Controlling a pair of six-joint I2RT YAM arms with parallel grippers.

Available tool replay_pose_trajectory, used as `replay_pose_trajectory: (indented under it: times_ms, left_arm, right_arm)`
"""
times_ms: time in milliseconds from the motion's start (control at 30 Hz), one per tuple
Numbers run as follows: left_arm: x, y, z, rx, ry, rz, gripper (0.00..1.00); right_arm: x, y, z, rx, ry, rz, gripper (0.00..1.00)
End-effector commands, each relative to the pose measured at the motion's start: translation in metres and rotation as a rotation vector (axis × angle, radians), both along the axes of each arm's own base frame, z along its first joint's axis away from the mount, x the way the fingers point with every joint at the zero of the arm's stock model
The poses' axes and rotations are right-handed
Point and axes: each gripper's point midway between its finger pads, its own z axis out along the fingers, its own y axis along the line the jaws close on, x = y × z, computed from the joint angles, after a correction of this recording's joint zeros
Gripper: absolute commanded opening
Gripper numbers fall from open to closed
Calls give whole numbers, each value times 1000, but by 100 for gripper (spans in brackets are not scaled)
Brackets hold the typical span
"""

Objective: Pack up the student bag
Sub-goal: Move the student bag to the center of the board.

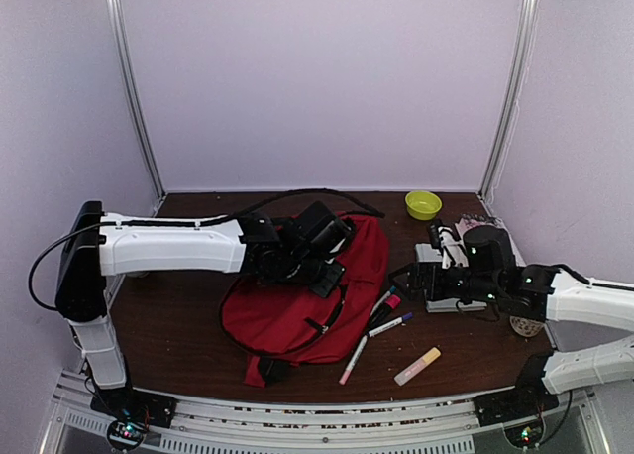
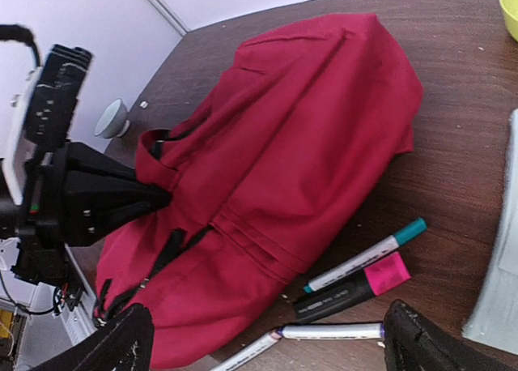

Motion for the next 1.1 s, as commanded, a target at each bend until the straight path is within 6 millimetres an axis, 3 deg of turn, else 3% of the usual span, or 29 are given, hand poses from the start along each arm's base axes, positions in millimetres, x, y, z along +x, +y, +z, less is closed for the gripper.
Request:
replay_pose_trajectory:
  times_ms: [0, 167, 333, 467, 567, 833, 967, 1067]
  left_arm:
    - [-2, -11, 11, -169, 80, -16, 0]
    - [-2, -1, -13, -145, 122, 20, 0]
    - [-6, 0, -15, -149, 135, 9, 0]
    - [-10, 1, -9, -171, 138, -9, 7]
    - [-13, 6, 0, -193, 125, -12, 19]
    - [-22, 37, 7, -178, 105, 16, 23]
    - [-27, 63, 11, -164, 66, 48, 26]
    - [-35, 87, 21, -188, 23, 81, 42]
  right_arm:
    - [-6, 26, 19, 127, -21, 53, 100]
    - [-2, 35, 10, 186, 31, 26, 100]
    - [0, 48, 3, 162, 57, 36, 99]
    - [1, 56, -1, 117, 69, 45, 99]
    - [2, 61, 1, 84, 69, 39, 97]
    - [6, 63, 6, -61, 76, -40, 95]
    - [3, 73, -5, -168, 116, -45, 94]
    - [-4, 87, -9, -220, 124, -12, 94]
